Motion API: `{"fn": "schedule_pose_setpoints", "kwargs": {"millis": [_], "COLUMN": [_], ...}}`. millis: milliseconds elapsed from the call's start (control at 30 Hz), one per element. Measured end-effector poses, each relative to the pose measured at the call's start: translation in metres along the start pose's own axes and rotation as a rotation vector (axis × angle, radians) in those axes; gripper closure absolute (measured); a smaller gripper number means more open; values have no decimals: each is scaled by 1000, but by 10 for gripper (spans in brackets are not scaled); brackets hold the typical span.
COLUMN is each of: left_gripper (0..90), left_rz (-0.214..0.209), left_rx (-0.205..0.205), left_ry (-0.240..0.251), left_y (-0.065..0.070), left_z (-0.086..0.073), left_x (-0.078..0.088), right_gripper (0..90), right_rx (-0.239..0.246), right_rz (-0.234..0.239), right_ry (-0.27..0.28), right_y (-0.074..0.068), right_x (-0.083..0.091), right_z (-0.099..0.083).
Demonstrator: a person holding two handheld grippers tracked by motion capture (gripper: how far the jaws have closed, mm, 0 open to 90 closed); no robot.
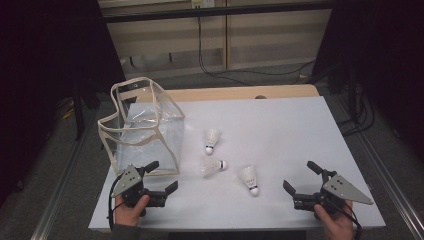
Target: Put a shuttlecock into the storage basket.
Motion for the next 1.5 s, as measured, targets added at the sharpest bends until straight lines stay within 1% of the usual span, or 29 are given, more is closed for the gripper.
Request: {"fn": "schedule_pose_setpoints", "kwargs": {"millis": [100,133,200,267,300,433,500,667,800,933,1000,1067,1133,1167,1267,1300,1367,1433,1500], "left_gripper": [20,20,21,20,20,19,20,19,19,20,20,20,20,20,20,20,20,20,19], "left_rz": [-3,0,1,-10,-14,-9,-8,-18,-23,-12,-17,-19,-24,-25,-25,-20,-17,-15,-11], "left_rx": [-3,-14,-16,-10,-16,-6,-12,-9,-9,-15,-2,-2,-6,2,-9,-5,-15,-15,-7], "left_ry": [-2,-7,-7,-1,-3,-1,-1,-3,-10,-15,-11,-12,-21,-20,-31,-29,-33,-38,-44], "left_y": [2,2,2,6,7,8,10,14,19,21,24,25,28,30,33,33,34,35,36], "left_z": [0,0,0,1,1,2,4,5,6,7,9,9,10,10,10,10,10,10,10], "left_x": [-1,-2,-2,-3,-3,-5,-6,-10,-14,-18,-21,-22,-25,-26,-29,-30,-31,-32,-35], "right_gripper": [2,3,3,3,3,3,2,3,4,5,5,5,5,6,6,7,8,8,8], "right_rx": [-4,-4,-5,-6,-4,-7,-6,-11,-6,-8,-10,-16,-11,-12,-11,-11,-9,-10,-14], "right_rz": [-3,-6,-3,-8,-11,-6,-5,-2,-3,-7,-5,-7,-9,-12,-13,-13,-12,-10,-4], "right_ry": [0,1,2,6,6,10,10,10,12,15,15,14,19,18,19,20,20,20,13], "right_y": [1,1,2,2,2,2,2,3,4,4,5,5,6,6,7,7,7,7,6], "right_x": [0,0,1,1,1,0,-1,-2,-2,-3,-2,-2,-2,-2,-3,-3,-3,-3,-4], "right_z": [0,0,1,2,2,3,3,3,4,5,5,5,6,6,7,7,7,7,6]}}
Point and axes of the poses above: each handheld gripper's, and its own axes: x roughly backward along the jaws, z roughly out of its top, y roughly to its right, the point moved 10 cm from there along -x, roughly forward along the jaws, and after that the axes turned 7 degrees about x, right-handed, at the moved point
